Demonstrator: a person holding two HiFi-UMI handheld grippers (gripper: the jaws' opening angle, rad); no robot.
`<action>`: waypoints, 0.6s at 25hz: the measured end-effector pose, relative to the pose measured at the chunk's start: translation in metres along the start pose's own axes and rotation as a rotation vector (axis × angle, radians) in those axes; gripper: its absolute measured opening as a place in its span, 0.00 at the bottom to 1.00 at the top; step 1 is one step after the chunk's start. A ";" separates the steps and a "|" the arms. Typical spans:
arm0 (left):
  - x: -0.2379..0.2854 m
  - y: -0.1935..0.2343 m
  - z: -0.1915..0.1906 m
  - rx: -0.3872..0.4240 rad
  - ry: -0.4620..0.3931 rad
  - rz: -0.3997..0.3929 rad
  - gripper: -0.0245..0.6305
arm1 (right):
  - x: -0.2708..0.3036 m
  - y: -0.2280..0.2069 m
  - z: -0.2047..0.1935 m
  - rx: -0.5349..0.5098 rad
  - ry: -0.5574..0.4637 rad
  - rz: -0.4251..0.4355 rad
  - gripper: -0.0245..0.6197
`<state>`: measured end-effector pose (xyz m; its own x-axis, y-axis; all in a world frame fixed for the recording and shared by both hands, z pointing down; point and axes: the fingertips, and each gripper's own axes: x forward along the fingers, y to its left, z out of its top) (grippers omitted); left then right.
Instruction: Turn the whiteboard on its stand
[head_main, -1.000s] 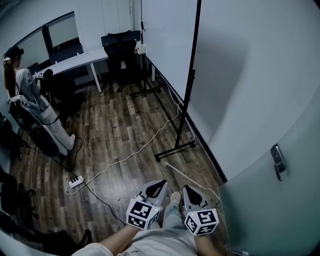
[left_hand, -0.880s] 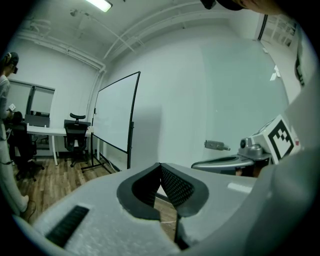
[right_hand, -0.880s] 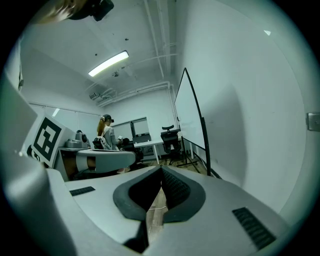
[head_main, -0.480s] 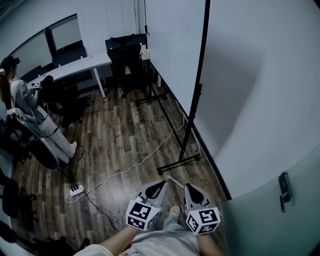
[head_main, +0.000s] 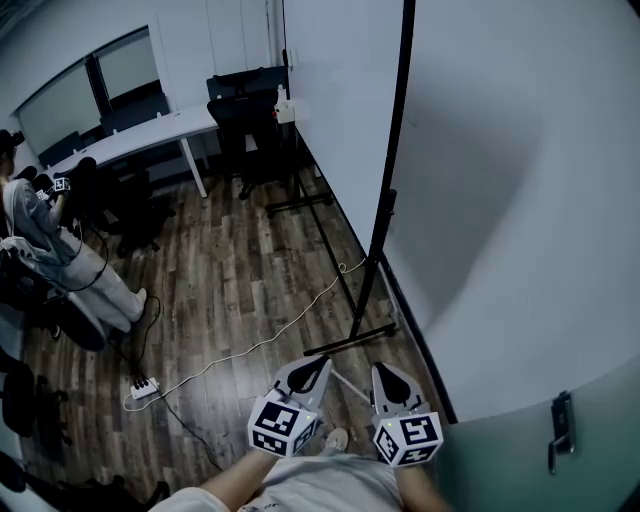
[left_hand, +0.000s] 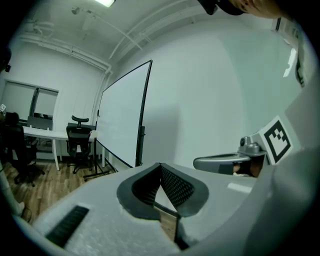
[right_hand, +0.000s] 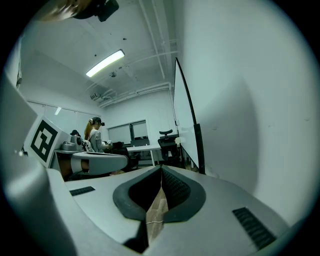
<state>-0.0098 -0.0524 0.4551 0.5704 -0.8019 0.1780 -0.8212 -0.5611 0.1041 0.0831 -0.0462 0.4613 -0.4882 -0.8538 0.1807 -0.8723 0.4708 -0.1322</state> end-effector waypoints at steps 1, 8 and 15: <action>0.007 0.003 0.002 -0.001 -0.002 0.006 0.05 | 0.005 -0.007 0.002 0.000 0.000 -0.001 0.05; 0.037 0.013 0.012 0.002 0.017 0.008 0.05 | 0.031 -0.030 0.017 -0.004 -0.002 0.001 0.05; 0.061 0.030 0.024 0.011 0.025 -0.032 0.05 | 0.058 -0.045 0.032 -0.012 -0.006 -0.038 0.05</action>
<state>0.0005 -0.1234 0.4458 0.5958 -0.7780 0.1994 -0.8021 -0.5888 0.0998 0.0948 -0.1233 0.4468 -0.4548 -0.8723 0.1796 -0.8904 0.4407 -0.1141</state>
